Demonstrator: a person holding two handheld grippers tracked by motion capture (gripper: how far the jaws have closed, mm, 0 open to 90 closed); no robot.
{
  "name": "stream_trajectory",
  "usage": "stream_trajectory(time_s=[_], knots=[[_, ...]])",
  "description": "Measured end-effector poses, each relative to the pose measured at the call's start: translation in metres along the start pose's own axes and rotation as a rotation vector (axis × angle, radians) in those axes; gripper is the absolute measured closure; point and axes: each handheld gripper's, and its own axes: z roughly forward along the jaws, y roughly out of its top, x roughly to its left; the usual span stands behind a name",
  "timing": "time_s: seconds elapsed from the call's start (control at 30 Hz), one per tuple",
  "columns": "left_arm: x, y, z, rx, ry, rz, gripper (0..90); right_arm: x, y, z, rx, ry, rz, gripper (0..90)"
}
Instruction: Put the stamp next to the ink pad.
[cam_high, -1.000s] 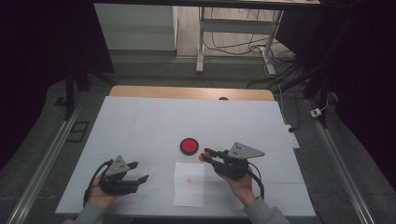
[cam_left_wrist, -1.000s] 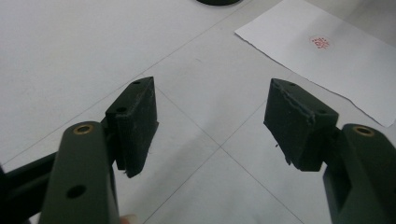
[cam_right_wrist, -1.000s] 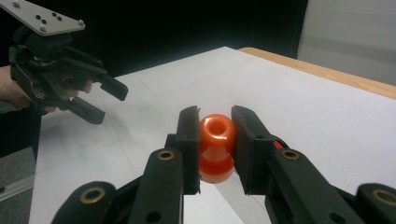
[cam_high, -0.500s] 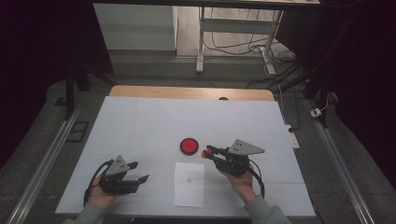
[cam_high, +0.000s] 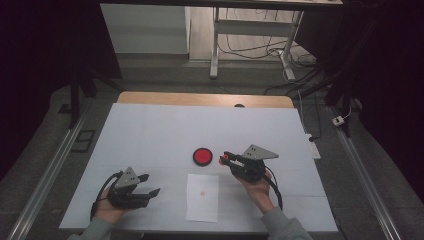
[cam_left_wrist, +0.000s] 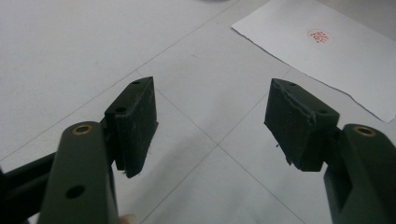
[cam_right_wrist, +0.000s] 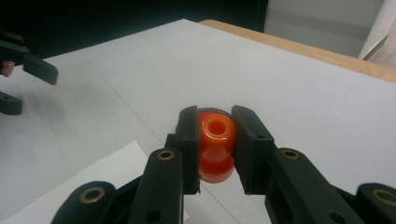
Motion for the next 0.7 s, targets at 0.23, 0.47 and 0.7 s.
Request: stream_trajectory(time_s=[0.23,0.47,0.7], knots=[[0.0,0.0,0.001,0.003,-0.002,0.001,33.7,-0.006,-0.004,0.009,0.038,-0.02,0.016,72.3],[-0.001,0.0,0.002,0.005,-0.001,0.0,33.6,-0.012,-0.011,0.023,0.099,-0.038,0.038,72.2],[0.0,0.0,0.002,0.007,-0.003,0.0,33.6,-0.013,-0.019,0.039,0.178,-0.044,0.029,72.0]])
